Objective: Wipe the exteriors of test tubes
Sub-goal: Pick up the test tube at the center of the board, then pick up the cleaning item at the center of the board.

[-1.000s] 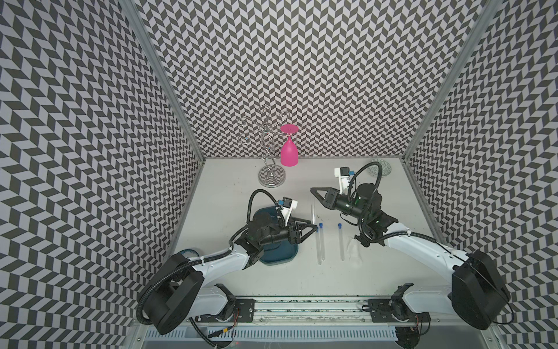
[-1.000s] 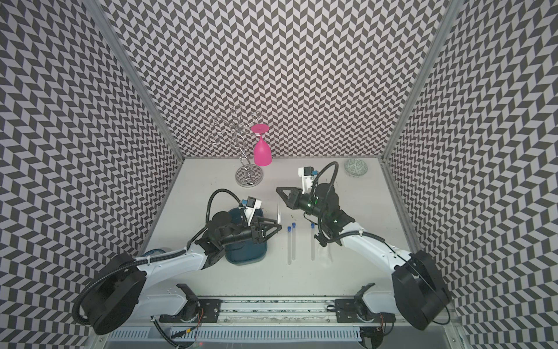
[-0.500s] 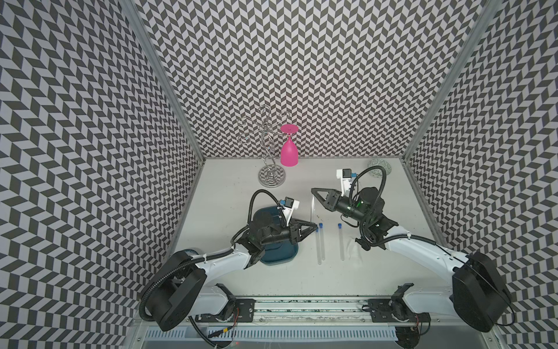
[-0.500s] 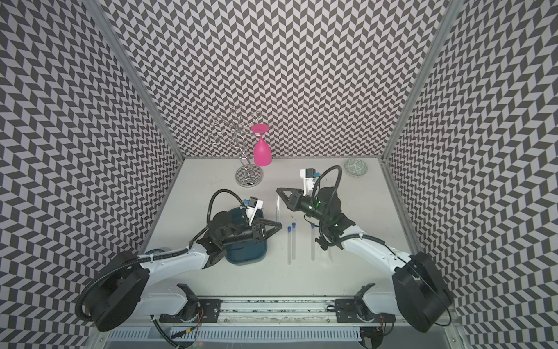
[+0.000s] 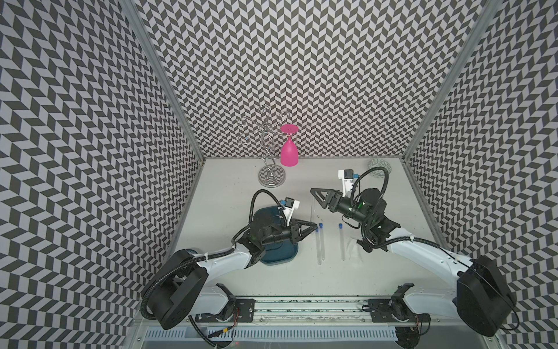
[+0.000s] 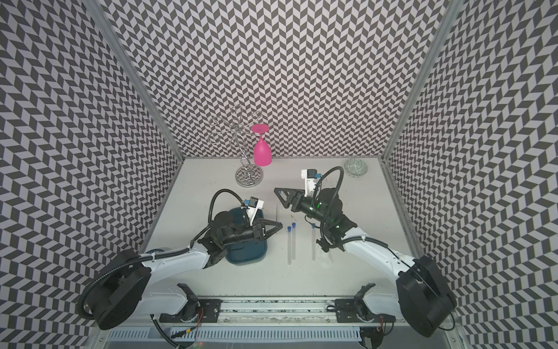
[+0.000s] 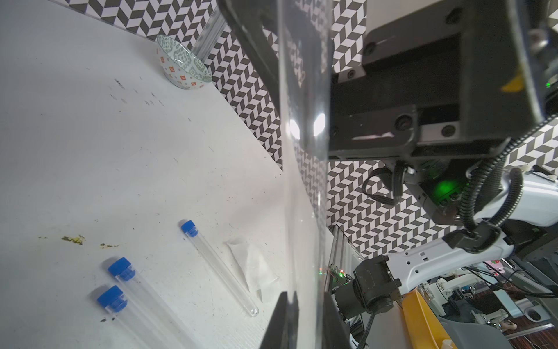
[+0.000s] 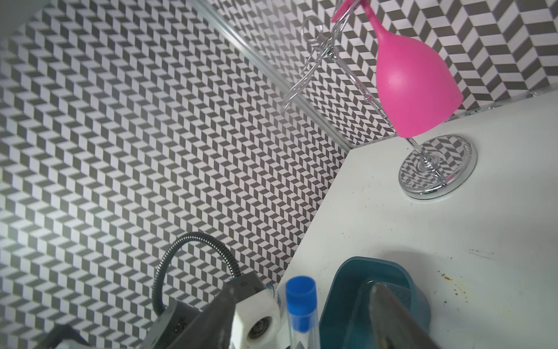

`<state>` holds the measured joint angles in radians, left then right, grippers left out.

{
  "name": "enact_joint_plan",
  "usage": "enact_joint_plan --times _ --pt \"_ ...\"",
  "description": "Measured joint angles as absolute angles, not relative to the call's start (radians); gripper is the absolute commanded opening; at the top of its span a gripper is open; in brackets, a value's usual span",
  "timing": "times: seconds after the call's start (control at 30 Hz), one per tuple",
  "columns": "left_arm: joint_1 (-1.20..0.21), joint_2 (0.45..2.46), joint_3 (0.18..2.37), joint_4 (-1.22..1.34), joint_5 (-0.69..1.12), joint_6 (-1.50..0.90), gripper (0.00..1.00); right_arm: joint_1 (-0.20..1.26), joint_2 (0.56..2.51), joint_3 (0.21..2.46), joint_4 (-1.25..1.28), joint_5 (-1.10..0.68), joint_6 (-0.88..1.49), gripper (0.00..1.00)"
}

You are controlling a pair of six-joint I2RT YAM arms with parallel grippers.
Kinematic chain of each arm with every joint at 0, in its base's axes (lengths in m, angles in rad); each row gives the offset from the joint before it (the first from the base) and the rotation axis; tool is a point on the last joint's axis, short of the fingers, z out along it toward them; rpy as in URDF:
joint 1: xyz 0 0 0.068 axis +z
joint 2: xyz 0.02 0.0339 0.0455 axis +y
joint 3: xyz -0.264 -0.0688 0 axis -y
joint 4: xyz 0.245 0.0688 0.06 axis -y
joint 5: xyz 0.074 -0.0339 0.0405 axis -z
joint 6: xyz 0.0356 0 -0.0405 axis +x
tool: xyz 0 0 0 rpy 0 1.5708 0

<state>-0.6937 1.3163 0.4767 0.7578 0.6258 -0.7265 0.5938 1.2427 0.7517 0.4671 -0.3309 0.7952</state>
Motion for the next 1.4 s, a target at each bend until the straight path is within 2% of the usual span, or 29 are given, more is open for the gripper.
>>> enact_joint_plan --times 0.17,0.3,0.47,0.67,0.9,1.1,1.23,1.4 --pt "-0.693 1.274 0.471 0.715 0.589 -0.701 0.04 0.572 1.086 0.749 0.293 -0.179 0.729 0.77" --pt "-0.688 1.235 0.451 0.694 0.569 -0.688 0.04 0.491 1.011 0.746 0.113 -0.102 0.672 0.67" --pt "-0.680 1.206 0.436 0.658 0.554 -0.667 0.04 0.454 1.044 0.698 -0.158 -0.014 0.590 0.53" --pt "-0.675 1.185 0.433 0.620 0.546 -0.644 0.04 0.455 1.174 0.588 -0.387 -0.004 0.538 0.41" --pt "-0.675 1.182 0.429 0.601 0.543 -0.640 0.04 0.455 1.204 0.541 -0.441 -0.005 0.530 0.30" --pt "-0.675 1.176 0.422 0.596 0.543 -0.640 0.04 0.456 1.250 0.551 -0.442 0.023 0.521 0.11" --pt "-0.675 1.176 0.422 0.596 0.543 -0.640 0.04 0.456 1.250 0.594 -0.448 0.052 0.511 0.04" --pt "-0.675 1.176 0.422 0.589 0.545 -0.628 0.05 0.456 1.198 0.698 -0.454 0.054 0.484 0.03"
